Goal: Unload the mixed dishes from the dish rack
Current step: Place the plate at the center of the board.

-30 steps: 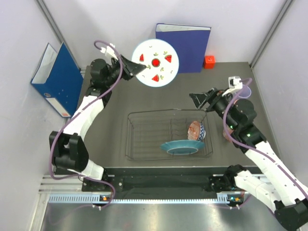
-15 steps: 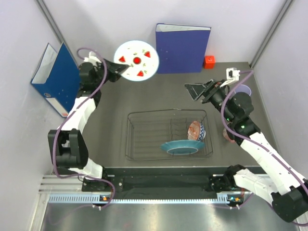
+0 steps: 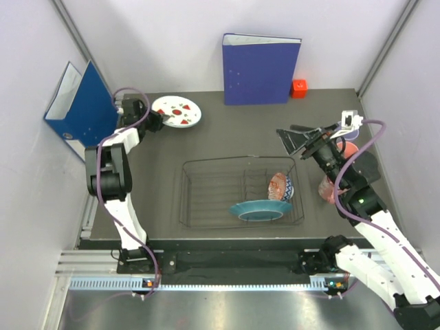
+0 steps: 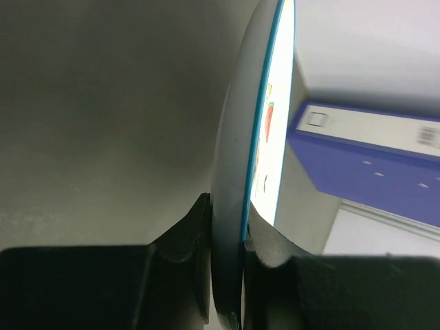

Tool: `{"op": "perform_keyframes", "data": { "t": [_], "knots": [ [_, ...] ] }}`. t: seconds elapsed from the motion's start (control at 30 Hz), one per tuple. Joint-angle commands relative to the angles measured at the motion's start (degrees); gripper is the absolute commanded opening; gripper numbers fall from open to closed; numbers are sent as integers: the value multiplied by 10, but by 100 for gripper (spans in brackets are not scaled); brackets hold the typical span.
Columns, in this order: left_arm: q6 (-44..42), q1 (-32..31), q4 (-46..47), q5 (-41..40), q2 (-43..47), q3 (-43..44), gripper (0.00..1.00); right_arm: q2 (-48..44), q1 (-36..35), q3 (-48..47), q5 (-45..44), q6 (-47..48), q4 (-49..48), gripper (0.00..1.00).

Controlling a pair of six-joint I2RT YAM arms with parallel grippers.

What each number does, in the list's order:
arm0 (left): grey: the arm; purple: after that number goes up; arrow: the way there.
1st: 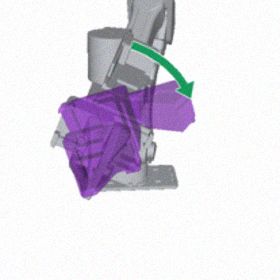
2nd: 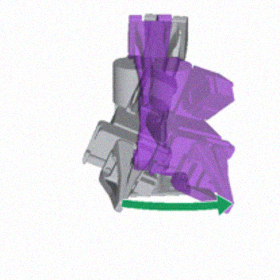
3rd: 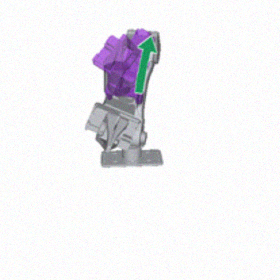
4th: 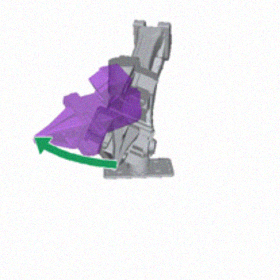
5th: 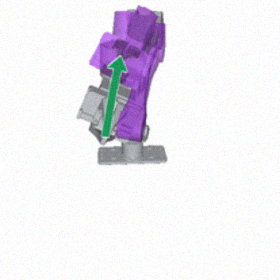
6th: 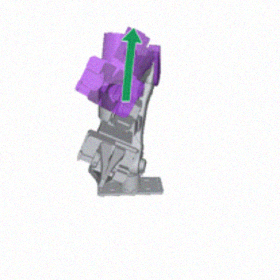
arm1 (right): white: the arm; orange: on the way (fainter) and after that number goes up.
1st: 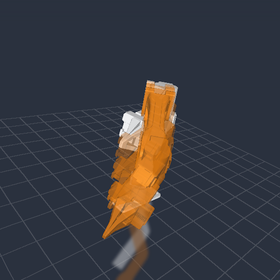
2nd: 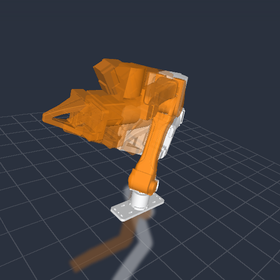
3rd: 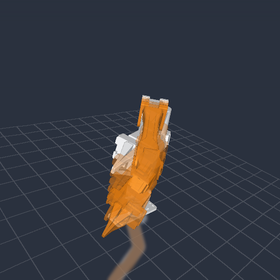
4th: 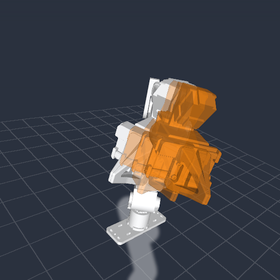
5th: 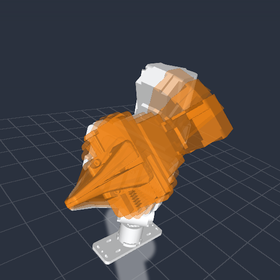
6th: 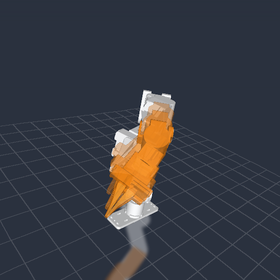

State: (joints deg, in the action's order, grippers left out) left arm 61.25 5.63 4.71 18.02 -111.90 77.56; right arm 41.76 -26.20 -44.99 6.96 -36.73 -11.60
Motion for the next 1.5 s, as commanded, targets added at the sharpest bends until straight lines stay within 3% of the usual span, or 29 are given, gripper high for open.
{"op": "perform_keyframes", "data": {
  "t": [0.0,0.5,0.63,0.73,0.83,1.13,1.17,1.2,1.23,1.27,1.47],
  "knots": [
    [-5,1,57,7,-30,81,0,-7,-4,17,-2,7,4,82],
    [-65,2,-112,-29,-184,266,0,-12,-6,45,2,1,8,82],
    [-72,2,-145,-32,-206,276,1,-13,-5,46,-1,6,15,82],
    [-67,2,-147,-28,-202,256,21,-11,-6,47,-5,9,18,82],
    [-67,2,-134,-20,-190,226,34,-5,-5,48,-5,11,17,82],
    [-80,3,-161,-28,-179,204,50,-18,-6,61,-10,9,20,81],
    [-79,3,-163,-27,-175,199,59,-19,-5,62,-11,9,21,82],
    [-79,3,-167,-33,-172,197,79,-21,-6,64,-12,8,23,82],
    [-80,3,-181,-37,-169,196,80,-23,-5,65,-14,9,25,81],
    [-78,3,-184,-40,-159,190,99,-25,-5,65,-16,9,25,81],
    [-90,4,-236,-43,-127,179,99,-24,-5,70,-15,8,19,81]
  ]
}}
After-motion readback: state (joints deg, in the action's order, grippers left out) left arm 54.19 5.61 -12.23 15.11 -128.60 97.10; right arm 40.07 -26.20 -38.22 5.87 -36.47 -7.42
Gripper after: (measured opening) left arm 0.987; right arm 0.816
